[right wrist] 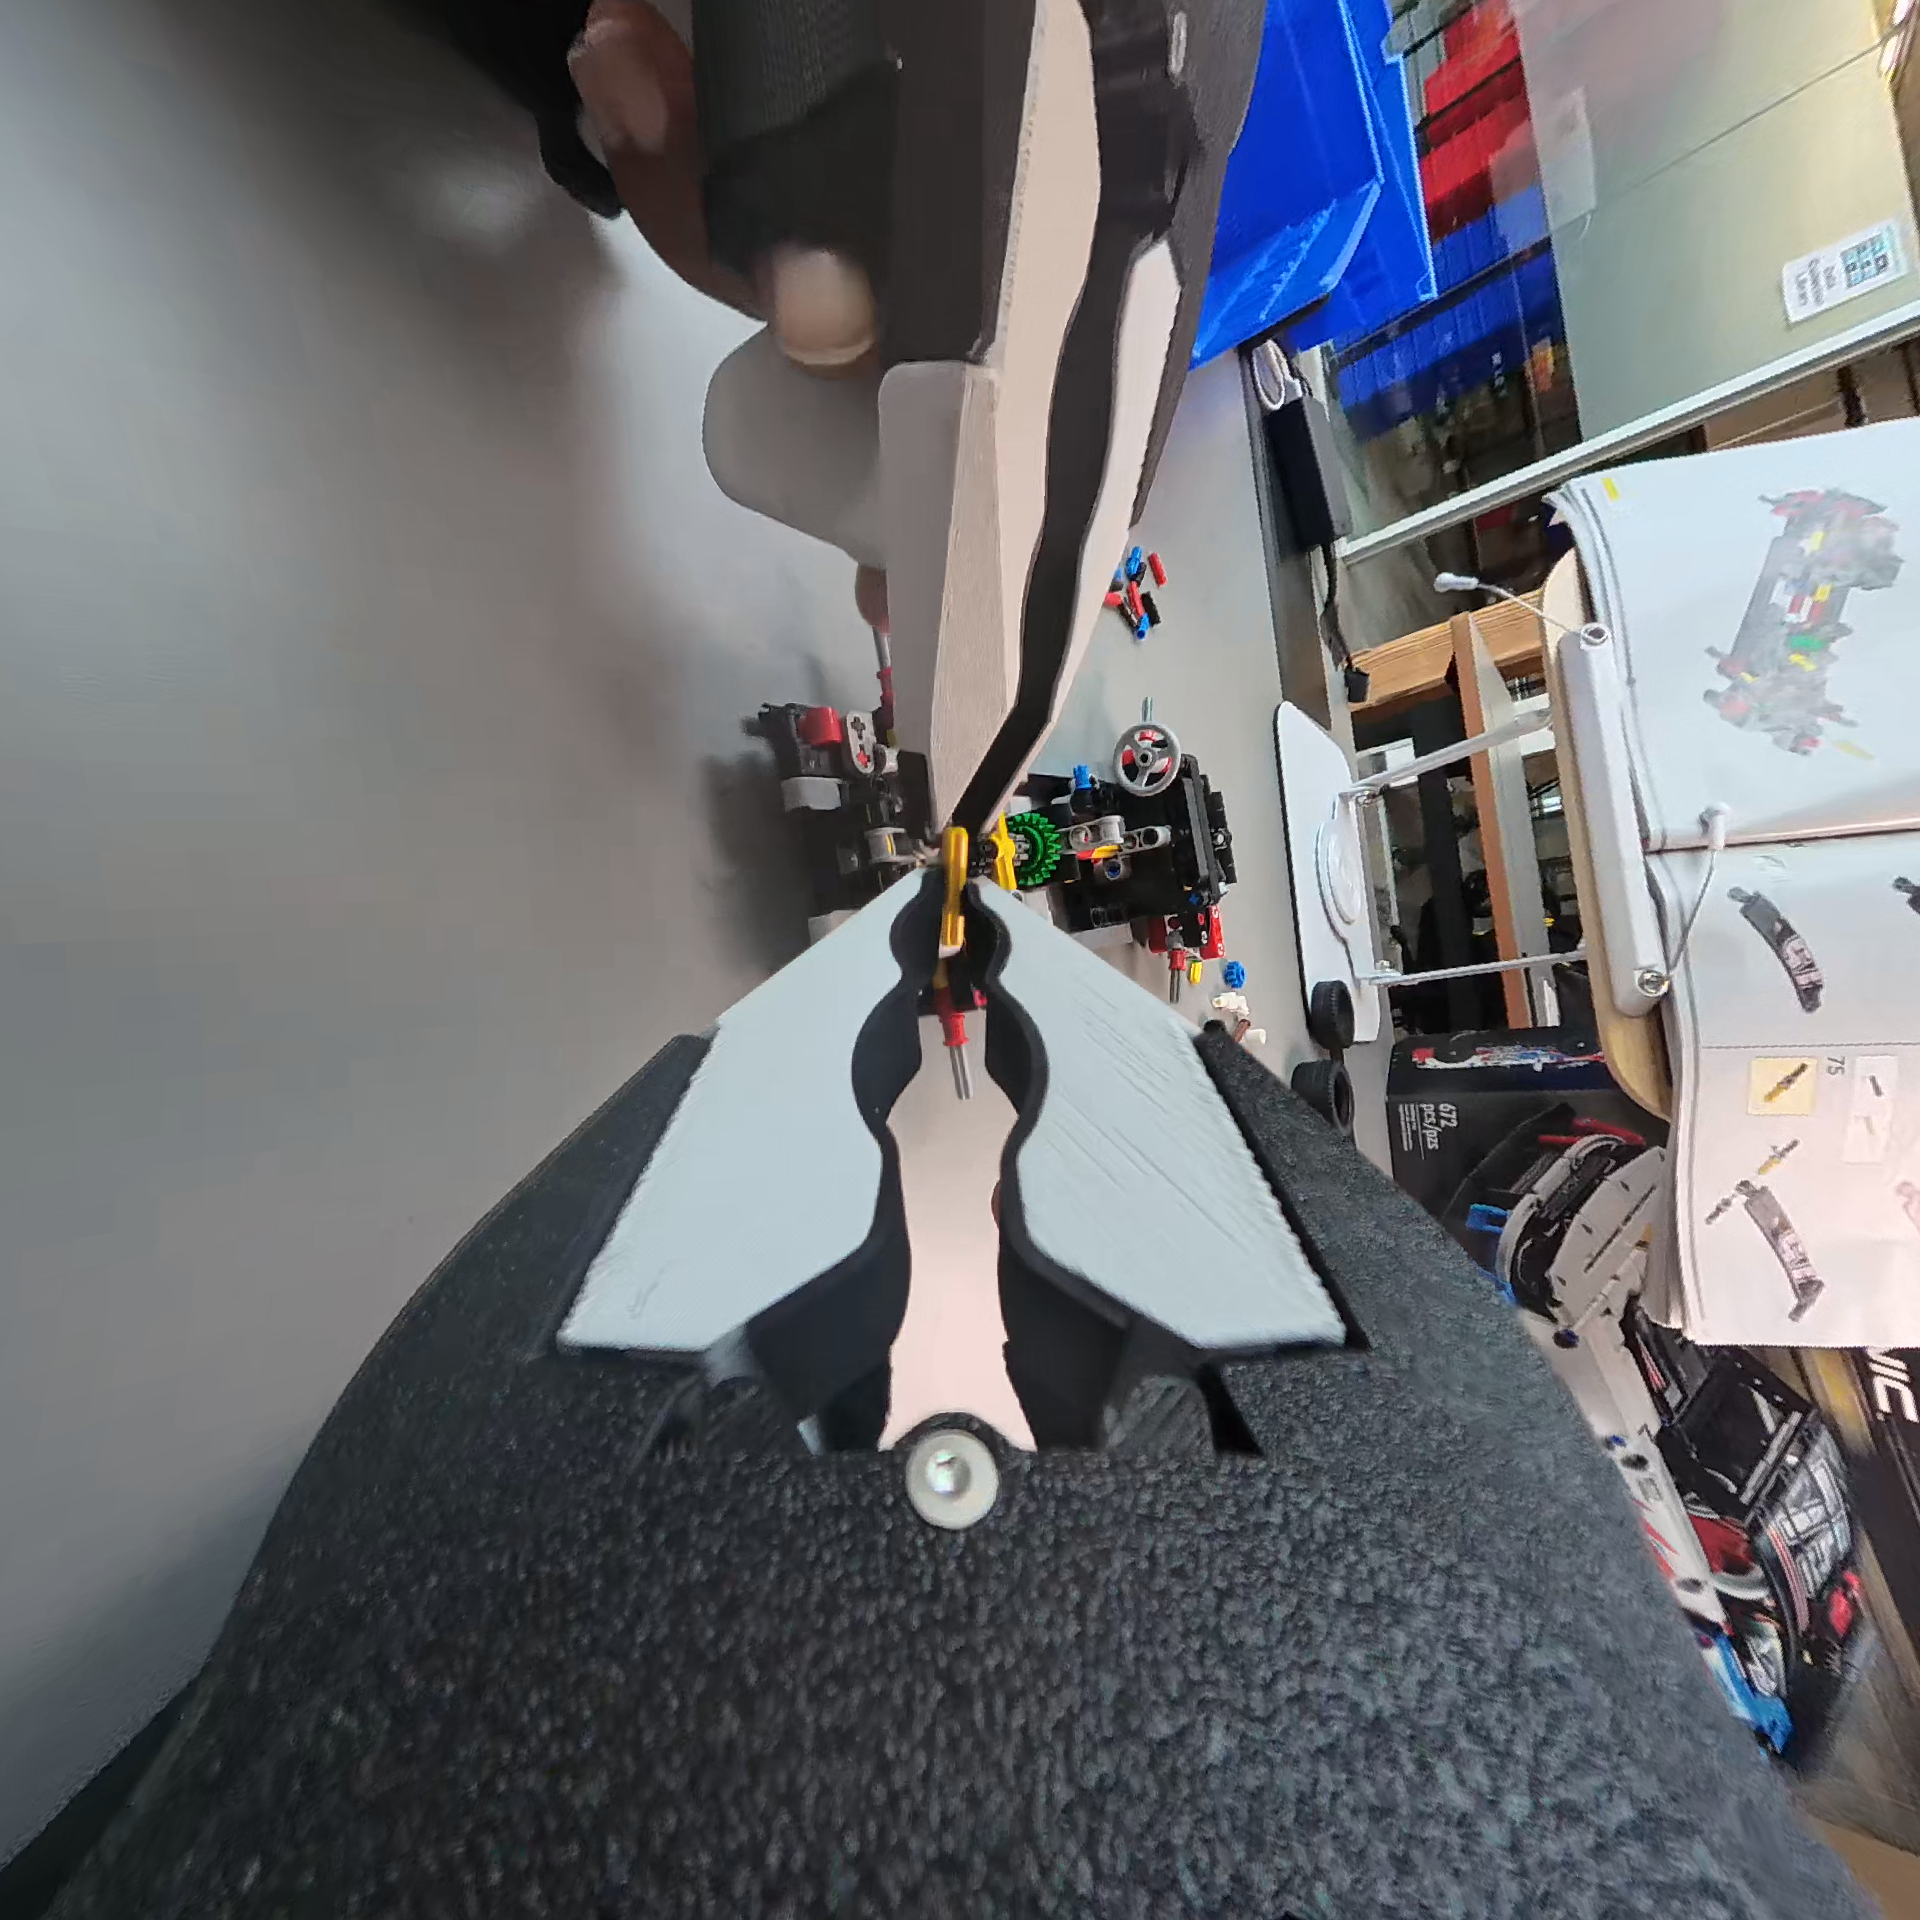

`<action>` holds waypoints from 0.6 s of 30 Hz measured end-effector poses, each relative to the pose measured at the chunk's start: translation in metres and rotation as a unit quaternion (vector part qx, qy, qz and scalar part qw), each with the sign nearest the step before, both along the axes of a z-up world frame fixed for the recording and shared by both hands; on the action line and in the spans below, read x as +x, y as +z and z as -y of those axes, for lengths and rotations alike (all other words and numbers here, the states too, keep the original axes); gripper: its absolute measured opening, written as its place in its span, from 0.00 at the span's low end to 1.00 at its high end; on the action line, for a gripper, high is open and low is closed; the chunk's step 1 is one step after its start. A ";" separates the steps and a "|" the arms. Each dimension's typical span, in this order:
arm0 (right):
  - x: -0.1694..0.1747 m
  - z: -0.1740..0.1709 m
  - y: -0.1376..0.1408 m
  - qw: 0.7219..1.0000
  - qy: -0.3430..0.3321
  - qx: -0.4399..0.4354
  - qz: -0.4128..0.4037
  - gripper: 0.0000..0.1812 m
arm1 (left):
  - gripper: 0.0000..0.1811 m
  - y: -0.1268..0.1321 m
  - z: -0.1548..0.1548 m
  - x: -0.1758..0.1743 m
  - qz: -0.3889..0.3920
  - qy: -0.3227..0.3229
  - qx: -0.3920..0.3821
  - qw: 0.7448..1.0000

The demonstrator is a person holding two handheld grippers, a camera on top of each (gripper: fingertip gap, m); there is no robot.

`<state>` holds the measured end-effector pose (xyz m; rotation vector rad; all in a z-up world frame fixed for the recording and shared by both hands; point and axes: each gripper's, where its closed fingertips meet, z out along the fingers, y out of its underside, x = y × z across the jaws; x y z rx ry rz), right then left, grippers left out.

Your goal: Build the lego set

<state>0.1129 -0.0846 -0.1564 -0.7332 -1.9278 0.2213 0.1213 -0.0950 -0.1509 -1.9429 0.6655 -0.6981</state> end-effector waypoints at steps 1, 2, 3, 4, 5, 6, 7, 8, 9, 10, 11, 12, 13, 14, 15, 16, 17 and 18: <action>-0.001 0.003 0.002 1.000 0.006 -0.005 -0.002 0.01 | 0.05 0.001 0.001 0.001 0.000 -0.002 0.002 1.000; -0.001 0.005 0.002 1.000 0.008 -0.007 0.001 0.00 | 0.03 0.002 0.001 0.002 0.002 -0.001 0.004 1.000; -0.002 0.004 0.003 1.000 0.007 0.004 0.000 0.01 | 0.03 0.002 0.000 0.001 0.003 0.002 0.004 1.000; -0.002 0.004 0.004 1.000 0.010 0.013 0.000 0.01 | 0.03 0.003 0.001 0.001 0.005 0.003 0.003 1.000; -0.002 0.005 0.003 1.000 0.011 0.015 0.002 0.01 | 0.02 0.002 0.001 0.001 0.007 0.002 0.000 1.000; -0.002 0.006 0.003 1.000 0.013 0.016 0.002 0.01 | 0.02 0.002 0.001 0.001 0.006 0.002 0.001 1.000; -0.001 0.006 0.003 1.000 0.018 0.015 -0.001 0.01 | 0.02 0.002 0.002 0.000 0.005 0.002 0.004 1.000; -0.001 0.008 0.003 1.000 0.025 0.006 -0.004 0.01 | 0.02 0.002 0.004 0.001 0.005 -0.002 0.006 1.000; 0.001 0.012 0.004 0.999 0.032 -0.018 -0.007 0.01 | 0.02 0.003 0.007 0.002 0.008 -0.008 0.009 1.000; 0.002 0.016 0.006 0.998 0.041 -0.056 -0.014 0.01 | 0.02 0.005 0.012 0.003 0.013 -0.016 0.015 1.000; 0.005 0.022 0.008 0.992 0.054 -0.109 -0.017 0.02 | 0.02 0.009 0.018 0.005 0.019 -0.030 0.024 0.999; 0.009 0.030 0.011 0.982 0.066 -0.176 -0.014 0.06 | 0.02 0.013 0.025 0.007 0.025 -0.043 0.037 0.998; 0.013 0.036 0.014 0.966 0.073 -0.249 -0.014 0.10 | 0.02 0.018 0.031 0.008 0.029 -0.051 0.051 0.997; 0.017 0.043 0.019 0.944 0.084 -0.318 -0.013 0.13 | 0.02 0.022 0.037 0.009 0.033 -0.060 0.063 0.996; 0.020 0.048 0.025 0.923 0.097 -0.373 -0.016 0.16 | 0.02 0.027 0.042 0.010 0.039 -0.068 0.074 0.994; 0.022 0.050 0.030 0.906 0.104 -0.410 -0.025 0.17 | 0.02 0.030 0.045 0.011 0.043 -0.072 0.083 0.993; 0.022 0.052 0.033 0.893 0.110 -0.436 -0.028 0.18 | 0.02 0.032 0.048 0.011 0.046 -0.077 0.092 0.992; 0.022 0.054 0.034 0.882 0.115 -0.456 -0.025 0.19 | 0.02 0.034 0.048 0.011 0.048 -0.079 0.098 0.991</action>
